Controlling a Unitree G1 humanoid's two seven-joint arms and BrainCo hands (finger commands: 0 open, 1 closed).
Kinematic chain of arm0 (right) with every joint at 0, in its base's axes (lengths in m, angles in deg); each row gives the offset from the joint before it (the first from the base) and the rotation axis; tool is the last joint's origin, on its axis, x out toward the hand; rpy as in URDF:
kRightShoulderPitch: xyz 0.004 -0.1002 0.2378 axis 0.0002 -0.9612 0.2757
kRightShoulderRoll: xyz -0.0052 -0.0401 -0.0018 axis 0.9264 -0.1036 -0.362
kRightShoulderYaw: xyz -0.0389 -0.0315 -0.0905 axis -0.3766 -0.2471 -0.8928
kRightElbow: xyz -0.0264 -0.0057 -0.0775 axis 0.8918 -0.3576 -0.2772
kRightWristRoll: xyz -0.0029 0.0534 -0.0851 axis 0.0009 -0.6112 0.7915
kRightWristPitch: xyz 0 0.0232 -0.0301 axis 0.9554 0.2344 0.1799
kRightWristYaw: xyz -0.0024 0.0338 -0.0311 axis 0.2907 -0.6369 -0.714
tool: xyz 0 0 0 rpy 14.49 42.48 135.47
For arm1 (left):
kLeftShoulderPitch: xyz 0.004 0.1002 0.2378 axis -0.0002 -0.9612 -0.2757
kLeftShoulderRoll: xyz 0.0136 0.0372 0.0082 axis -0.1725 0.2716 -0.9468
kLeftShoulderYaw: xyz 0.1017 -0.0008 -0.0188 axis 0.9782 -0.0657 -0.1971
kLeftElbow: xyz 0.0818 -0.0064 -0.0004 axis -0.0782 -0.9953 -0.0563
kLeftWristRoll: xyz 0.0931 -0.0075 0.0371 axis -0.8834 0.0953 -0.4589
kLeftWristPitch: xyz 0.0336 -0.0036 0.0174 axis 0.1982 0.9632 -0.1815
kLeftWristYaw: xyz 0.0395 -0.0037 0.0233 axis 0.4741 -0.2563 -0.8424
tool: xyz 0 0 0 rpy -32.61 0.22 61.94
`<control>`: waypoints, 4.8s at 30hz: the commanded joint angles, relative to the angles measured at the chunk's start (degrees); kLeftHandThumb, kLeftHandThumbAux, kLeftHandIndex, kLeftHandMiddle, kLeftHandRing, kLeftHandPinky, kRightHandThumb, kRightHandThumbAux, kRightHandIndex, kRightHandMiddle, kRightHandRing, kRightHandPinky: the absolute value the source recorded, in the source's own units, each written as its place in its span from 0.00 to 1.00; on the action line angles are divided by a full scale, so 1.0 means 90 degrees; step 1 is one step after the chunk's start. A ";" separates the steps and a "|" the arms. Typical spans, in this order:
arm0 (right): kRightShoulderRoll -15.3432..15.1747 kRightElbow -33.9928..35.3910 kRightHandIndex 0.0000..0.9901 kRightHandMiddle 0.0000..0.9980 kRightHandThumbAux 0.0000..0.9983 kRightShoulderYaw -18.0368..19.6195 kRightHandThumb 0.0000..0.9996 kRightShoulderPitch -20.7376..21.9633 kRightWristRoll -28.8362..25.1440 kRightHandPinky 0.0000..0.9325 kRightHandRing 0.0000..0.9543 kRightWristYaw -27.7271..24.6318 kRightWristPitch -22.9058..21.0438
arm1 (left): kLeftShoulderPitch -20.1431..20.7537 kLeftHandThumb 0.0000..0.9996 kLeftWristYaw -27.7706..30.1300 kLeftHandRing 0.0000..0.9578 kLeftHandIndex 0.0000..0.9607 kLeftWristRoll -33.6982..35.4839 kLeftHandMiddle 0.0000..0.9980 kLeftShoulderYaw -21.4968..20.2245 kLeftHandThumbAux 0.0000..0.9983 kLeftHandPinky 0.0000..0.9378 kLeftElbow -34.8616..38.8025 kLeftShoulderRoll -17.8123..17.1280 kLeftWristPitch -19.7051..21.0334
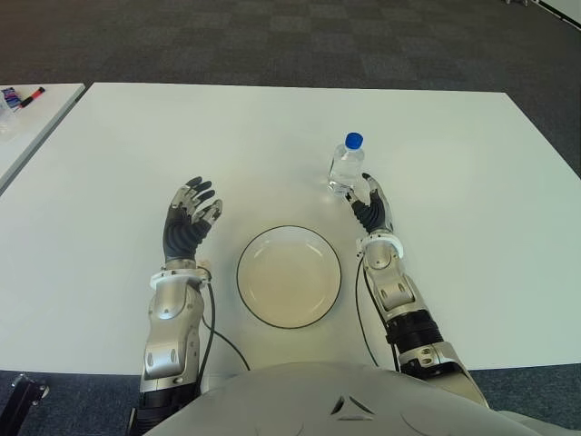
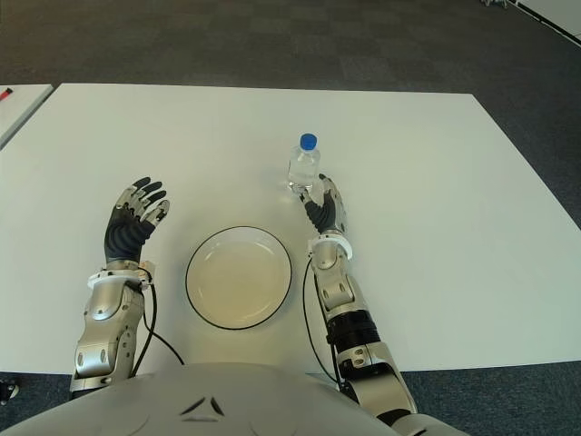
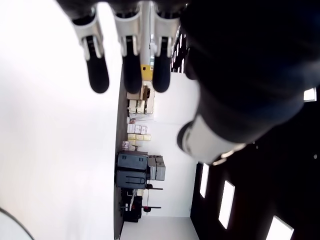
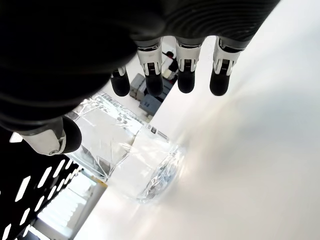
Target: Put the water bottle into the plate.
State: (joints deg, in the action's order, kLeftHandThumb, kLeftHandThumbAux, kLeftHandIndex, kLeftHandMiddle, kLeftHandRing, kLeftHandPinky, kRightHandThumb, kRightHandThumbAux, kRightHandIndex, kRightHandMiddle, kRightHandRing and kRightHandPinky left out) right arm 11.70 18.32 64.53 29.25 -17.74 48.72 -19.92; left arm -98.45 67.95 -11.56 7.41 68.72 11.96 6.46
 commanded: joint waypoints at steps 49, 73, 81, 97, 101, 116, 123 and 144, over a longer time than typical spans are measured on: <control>-0.0013 -0.0543 0.00 0.00 0.40 -0.0193 0.24 0.0333 0.0070 0.00 0.00 0.0225 0.0146 | 0.0072 0.47 -0.0014 0.24 0.21 0.0158 0.22 -0.0081 0.82 0.28 -0.0244 0.0000 -0.0018; 0.0135 -0.0560 0.00 0.00 0.41 -0.0085 0.27 0.0316 -0.0008 0.00 0.00 0.0306 0.0275 | 0.0084 0.45 -0.0012 0.23 0.21 0.0120 0.21 -0.0106 0.82 0.27 -0.0306 -0.0018 -0.0041; 0.0195 -0.0558 0.00 0.00 0.44 -0.0017 0.14 0.0254 -0.0194 0.00 0.00 0.0194 0.0492 | 0.0075 0.44 -0.0035 0.24 0.21 0.0041 0.22 -0.0083 0.83 0.28 -0.0287 -0.0014 -0.0046; 0.0253 -0.0034 0.00 0.00 0.56 -0.0060 0.00 -0.0259 -0.0390 0.00 0.00 -0.0070 0.0948 | 0.0122 0.44 0.0006 0.23 0.19 0.0134 0.21 -0.0145 0.84 0.28 -0.0360 0.0011 -0.0027; 0.0218 -0.0106 0.00 0.00 0.57 -0.0071 0.00 -0.0284 -0.0372 0.00 0.00 -0.0062 0.1187 | 0.0105 0.43 0.0054 0.23 0.18 0.0189 0.21 -0.0135 0.84 0.28 -0.0346 0.0000 -0.0022; 0.0147 -0.0287 0.00 0.00 0.58 -0.0083 0.00 -0.0303 -0.0310 0.00 0.00 -0.0021 0.1610 | 0.0117 0.47 0.0079 0.25 0.21 0.0154 0.22 -0.0132 0.80 0.30 -0.0441 -0.0056 -0.0128; 0.0146 -0.0345 0.00 0.00 0.58 -0.0076 0.00 -0.0295 -0.0298 0.00 0.00 -0.0010 0.1676 | 0.0133 0.48 0.0031 0.25 0.21 0.0134 0.22 -0.0134 0.80 0.29 -0.0466 -0.0037 -0.0142; 0.0288 -0.0369 0.00 0.00 0.61 0.0052 0.00 -0.0292 -0.0498 0.00 0.00 -0.0086 0.1533 | 0.0154 0.40 0.0101 0.23 0.17 0.0137 0.20 -0.0148 0.84 0.28 -0.0535 -0.0088 -0.0132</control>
State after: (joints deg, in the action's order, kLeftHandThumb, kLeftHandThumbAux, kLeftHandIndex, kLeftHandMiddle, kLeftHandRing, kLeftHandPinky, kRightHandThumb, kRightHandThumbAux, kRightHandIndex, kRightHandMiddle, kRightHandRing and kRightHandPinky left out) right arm 13.51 15.39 64.47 26.88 -20.78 48.71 -5.08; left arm -97.13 68.39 -10.33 5.99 64.71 11.47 5.08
